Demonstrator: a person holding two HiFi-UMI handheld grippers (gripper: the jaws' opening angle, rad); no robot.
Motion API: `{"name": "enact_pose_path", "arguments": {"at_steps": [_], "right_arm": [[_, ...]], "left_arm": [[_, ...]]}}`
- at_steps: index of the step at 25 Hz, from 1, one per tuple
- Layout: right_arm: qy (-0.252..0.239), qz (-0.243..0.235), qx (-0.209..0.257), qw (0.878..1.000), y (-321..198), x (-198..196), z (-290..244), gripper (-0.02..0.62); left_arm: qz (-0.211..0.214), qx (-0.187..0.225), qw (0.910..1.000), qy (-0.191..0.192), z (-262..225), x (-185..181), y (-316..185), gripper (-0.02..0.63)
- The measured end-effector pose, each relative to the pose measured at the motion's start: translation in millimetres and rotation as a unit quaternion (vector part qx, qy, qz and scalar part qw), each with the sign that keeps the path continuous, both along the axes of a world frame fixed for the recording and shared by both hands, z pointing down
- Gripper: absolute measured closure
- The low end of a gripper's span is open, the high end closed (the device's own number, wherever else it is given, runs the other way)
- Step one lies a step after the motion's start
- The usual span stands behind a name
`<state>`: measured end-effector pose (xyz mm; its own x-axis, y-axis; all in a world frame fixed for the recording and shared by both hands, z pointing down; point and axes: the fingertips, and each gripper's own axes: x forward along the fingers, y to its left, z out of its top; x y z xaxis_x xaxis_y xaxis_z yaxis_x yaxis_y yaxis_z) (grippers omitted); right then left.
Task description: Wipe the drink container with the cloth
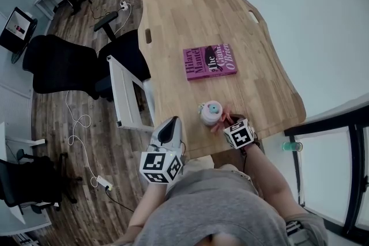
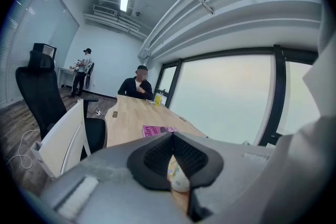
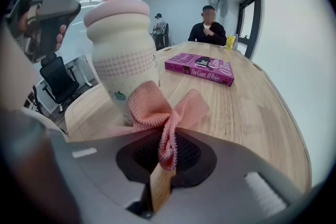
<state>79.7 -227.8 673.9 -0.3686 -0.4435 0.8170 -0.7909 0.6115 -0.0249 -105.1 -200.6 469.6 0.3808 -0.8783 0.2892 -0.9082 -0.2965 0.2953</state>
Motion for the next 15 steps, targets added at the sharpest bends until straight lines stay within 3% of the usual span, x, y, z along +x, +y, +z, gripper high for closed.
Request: {"name": "enact_pose_path", "arguments": {"at_steps": [15], "right_arm": [[-0.063,0.072,0.084,0.992,-34.6,32.5,-95.1,0.566]], "left_arm": [[0.012,0.008,0.9999,0.006,-4.1,8.5,-4.3,0.604]]}}
